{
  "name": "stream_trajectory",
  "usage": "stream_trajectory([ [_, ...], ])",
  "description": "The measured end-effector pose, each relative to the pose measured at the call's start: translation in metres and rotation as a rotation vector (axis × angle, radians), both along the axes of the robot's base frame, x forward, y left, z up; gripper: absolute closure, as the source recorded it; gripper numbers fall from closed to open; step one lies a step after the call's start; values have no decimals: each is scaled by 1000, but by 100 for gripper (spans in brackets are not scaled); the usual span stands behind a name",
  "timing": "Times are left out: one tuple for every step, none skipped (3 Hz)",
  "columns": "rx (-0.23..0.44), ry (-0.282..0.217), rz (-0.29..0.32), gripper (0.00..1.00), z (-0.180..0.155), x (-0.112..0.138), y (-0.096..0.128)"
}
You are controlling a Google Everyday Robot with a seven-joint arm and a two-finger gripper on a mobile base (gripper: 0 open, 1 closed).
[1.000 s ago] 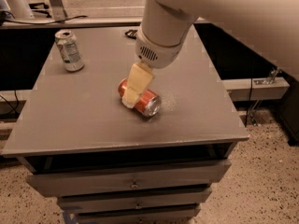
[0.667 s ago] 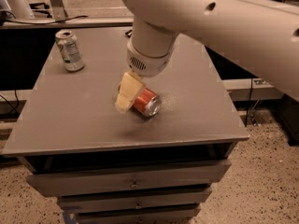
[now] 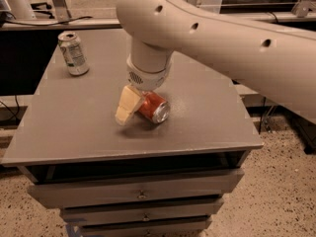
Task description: Place coke can upright
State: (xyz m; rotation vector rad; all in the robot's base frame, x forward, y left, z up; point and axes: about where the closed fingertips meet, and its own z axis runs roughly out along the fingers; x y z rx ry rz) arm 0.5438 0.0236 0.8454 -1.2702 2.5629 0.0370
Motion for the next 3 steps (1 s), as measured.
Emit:
stream_trajectory([
  [9,22,-20,0,-12,8,8],
  [6,34,-36,16,-16,18,11],
  [0,35,-49,40,-15,24,9],
])
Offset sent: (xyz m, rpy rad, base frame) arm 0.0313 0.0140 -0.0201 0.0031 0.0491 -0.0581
